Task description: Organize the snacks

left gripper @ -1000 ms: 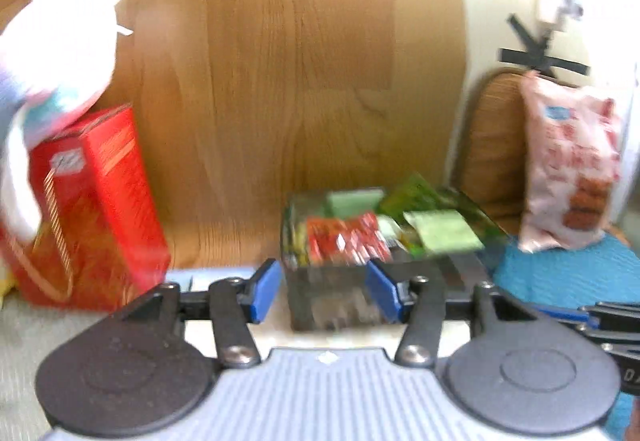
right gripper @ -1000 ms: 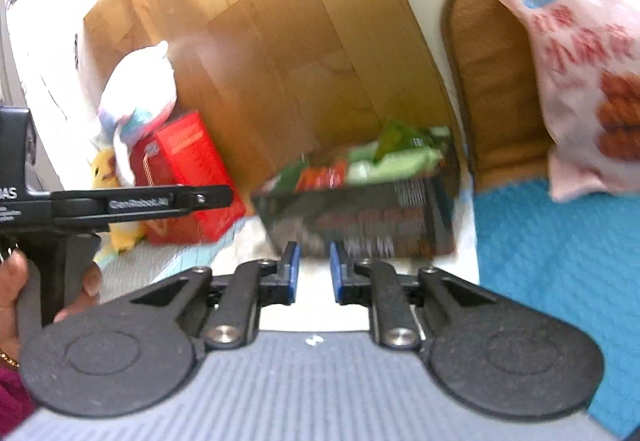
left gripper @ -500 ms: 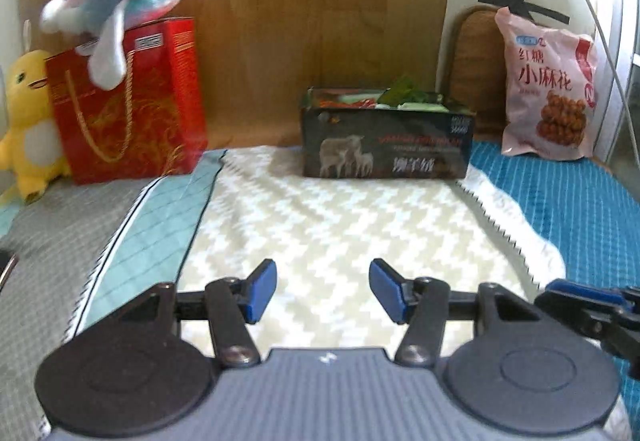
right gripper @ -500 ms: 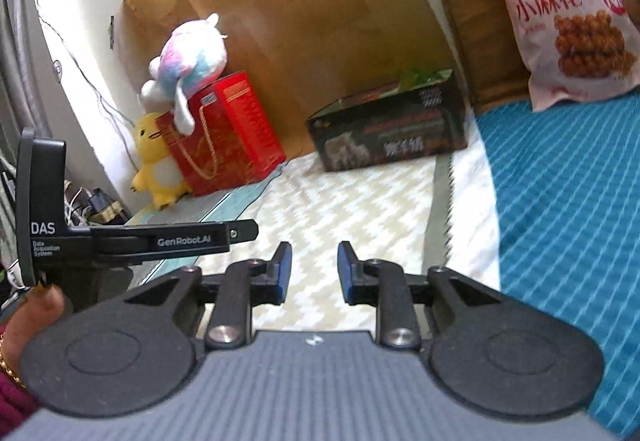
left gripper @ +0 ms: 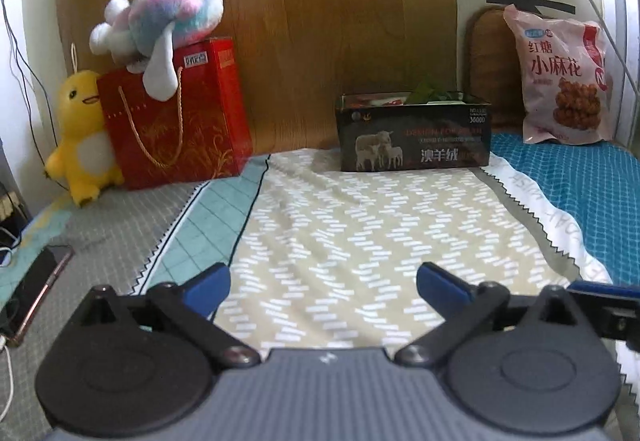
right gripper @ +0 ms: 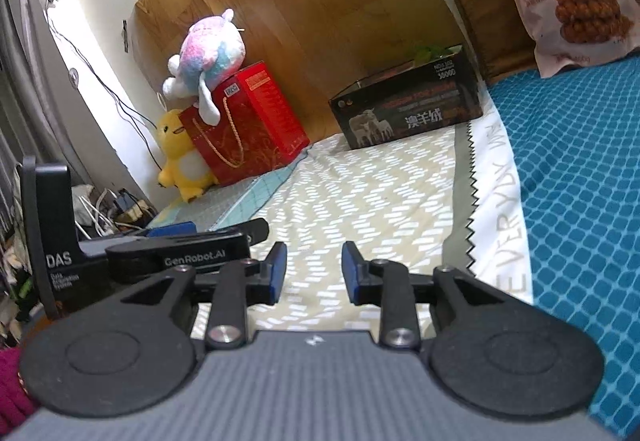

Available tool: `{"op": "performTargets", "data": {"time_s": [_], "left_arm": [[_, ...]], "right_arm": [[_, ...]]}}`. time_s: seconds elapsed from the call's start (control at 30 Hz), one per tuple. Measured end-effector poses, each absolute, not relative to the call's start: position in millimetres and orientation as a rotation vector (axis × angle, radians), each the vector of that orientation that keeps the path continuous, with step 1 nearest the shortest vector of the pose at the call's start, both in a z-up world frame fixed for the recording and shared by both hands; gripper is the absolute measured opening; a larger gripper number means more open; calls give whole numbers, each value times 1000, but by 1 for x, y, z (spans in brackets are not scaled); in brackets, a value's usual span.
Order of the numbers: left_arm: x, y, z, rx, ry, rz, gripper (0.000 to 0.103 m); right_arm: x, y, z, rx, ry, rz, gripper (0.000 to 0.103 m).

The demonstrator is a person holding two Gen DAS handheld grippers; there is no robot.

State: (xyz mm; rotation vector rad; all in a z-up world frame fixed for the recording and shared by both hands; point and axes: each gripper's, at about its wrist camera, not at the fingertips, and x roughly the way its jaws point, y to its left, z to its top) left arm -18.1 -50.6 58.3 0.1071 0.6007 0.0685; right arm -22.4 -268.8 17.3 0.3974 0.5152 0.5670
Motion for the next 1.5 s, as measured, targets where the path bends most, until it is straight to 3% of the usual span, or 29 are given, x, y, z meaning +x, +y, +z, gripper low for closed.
{"op": "performTargets", "data": {"time_s": [0.2,0.27,0.73,1.5], "left_arm": [[-22,-51,62,128,588,82,103],[-22,-52,63,138,589,101,103],[-19,-75,59,317,550,222,103],[-13,-62,55,240,644,204,103]], "right_arm": [[-27,-273,20,410,501,548,35],[-28,-275,20,413,493,534,42],[-37,-285,21,417,429,456,45],[-39,-287,14,458,432,400,55]]}}
